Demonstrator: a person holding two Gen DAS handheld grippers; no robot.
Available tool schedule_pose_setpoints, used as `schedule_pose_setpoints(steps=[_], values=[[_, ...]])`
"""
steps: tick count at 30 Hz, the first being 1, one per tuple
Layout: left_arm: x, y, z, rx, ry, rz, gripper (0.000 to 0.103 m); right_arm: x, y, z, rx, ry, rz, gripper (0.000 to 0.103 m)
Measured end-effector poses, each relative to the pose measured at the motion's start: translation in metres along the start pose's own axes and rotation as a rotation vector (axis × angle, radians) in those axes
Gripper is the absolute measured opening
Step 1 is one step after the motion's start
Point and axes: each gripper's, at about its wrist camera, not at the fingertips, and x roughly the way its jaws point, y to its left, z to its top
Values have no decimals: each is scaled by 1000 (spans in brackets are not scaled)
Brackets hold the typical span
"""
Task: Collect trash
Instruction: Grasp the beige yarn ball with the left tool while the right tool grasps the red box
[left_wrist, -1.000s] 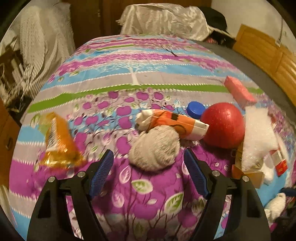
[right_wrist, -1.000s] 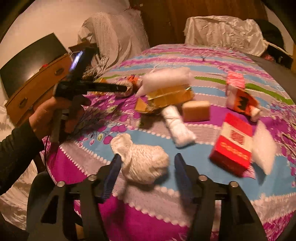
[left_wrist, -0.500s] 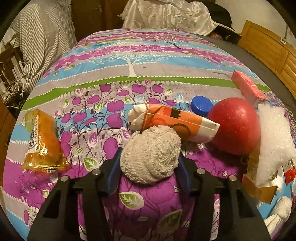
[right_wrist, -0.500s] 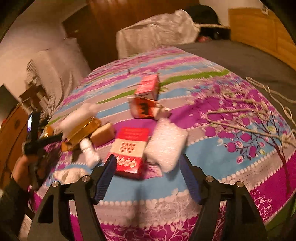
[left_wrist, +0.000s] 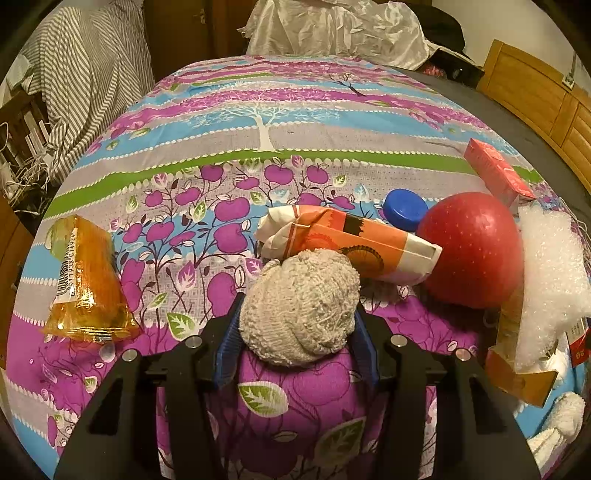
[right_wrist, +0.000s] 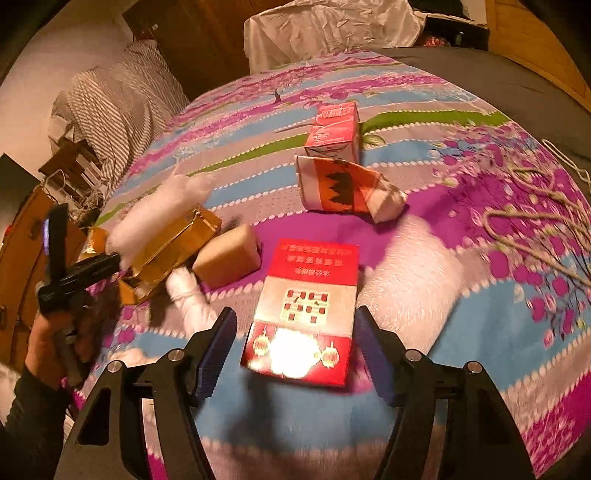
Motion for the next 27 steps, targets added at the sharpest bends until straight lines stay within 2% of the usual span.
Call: schedule_pose_setpoints(steps=[6, 7, 10, 13, 17, 19, 27], values=[[0, 0, 1, 1, -2, 7, 51, 30, 7, 7, -34, 25, -66, 67], [0, -1, 1, 1, -6, 12, 48, 31, 9, 6, -43, 11, -84, 63], [-3, 1, -1, -14, -20, 25, 38, 28, 10, 0, -43, -41, -100, 61], [-14, 5, -5, -49, -51, 44, 35, 13, 14, -8, -62, -111, -112, 60], [-49, 5, -16, -85, -127, 58, 35, -19, 23, -15, -101, -228, -131, 60], [-78, -1, -24, -95, -189, 65, 35, -40, 33, -18, -128, -299, -138, 60], [-176, -51, -56, -73, -392, 31, 36, -119, 74, -29, -225, -526, -147, 60]])
